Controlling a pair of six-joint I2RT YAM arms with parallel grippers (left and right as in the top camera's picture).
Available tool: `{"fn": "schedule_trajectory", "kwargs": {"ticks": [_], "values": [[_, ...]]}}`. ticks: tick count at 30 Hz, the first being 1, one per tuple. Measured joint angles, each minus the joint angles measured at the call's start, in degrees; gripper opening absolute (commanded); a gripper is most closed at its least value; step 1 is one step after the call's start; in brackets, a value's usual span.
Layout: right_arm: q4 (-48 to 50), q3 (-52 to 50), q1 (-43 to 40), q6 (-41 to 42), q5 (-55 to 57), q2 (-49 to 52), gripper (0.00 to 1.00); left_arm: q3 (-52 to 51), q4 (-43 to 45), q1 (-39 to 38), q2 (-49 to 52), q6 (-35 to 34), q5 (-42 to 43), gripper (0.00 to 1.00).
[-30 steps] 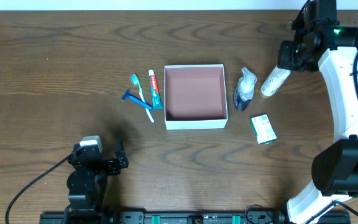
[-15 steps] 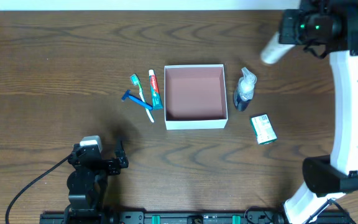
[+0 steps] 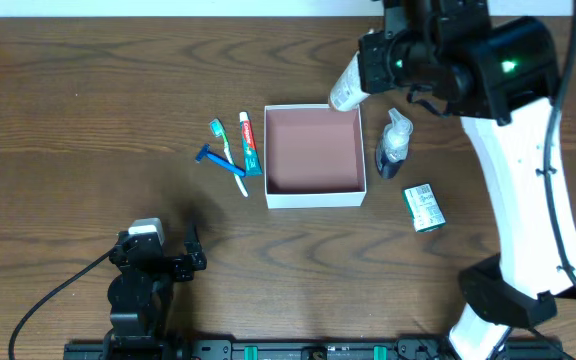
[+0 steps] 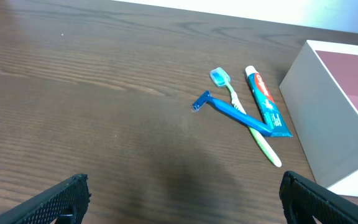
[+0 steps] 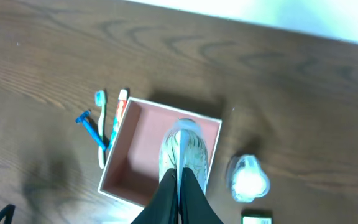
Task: Pack container
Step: 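Carry the lotion tube into the box and release it upright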
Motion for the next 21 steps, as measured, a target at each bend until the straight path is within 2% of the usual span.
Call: {"fn": "schedule_trajectory", "kwargs": {"ticks": [12,21], "values": [[-0.63,-0.50,1.38,2.54,1.31,15.06,0.01,0.00,0.00,0.00,0.00,0.00,0.00,0.98],[-0.33,-0.61,1.36,2.73,3.43,18.36,0.05,0.00,0.00,0.00,0.00,0.00,0.00,0.98]]}}
